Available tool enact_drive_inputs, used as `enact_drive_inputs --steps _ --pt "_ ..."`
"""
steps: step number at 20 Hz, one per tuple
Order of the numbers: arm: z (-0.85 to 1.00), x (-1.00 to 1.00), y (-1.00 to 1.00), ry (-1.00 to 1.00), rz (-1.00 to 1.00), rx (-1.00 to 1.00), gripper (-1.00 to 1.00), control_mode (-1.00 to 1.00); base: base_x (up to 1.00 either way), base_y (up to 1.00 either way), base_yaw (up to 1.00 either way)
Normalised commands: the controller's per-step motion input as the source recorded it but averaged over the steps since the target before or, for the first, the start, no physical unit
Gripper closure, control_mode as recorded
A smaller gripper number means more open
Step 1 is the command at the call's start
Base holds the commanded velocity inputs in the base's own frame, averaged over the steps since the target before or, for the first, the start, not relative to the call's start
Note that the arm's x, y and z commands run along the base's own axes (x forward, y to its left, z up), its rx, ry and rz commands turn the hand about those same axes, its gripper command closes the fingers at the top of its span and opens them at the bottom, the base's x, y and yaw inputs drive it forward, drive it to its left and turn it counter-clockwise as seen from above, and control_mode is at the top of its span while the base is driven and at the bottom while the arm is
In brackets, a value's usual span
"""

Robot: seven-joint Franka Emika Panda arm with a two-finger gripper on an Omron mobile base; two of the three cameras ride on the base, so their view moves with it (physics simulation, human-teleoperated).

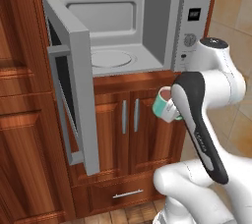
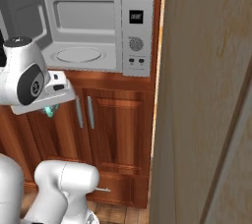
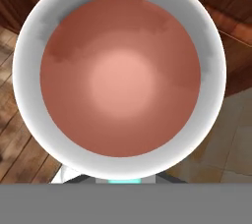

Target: Place the microwavable item in the microwave. Then, close the microwave door and press the start button.

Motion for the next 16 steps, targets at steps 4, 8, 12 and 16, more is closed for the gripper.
enact_drive_inputs --steps 4,8,12,16 --pt "0.11 0.50 0.00 -0.02 0.00 0.00 1.00 -1.00 0.00 0.00 0.00" --pt "0.25 0.71 0.06 -0.10 -0.01 0.00 1.00 -1.00 0.00 0.00 0.00" --pt "0.53 0.92 0.13 -0.14 0.00 0.00 1.00 -1.00 0.00 0.00 0.00" --pt "0.35 0.82 0.17 -0.09 0.00 0.00 1.00 -1.00 0.00 0.00 0.00"
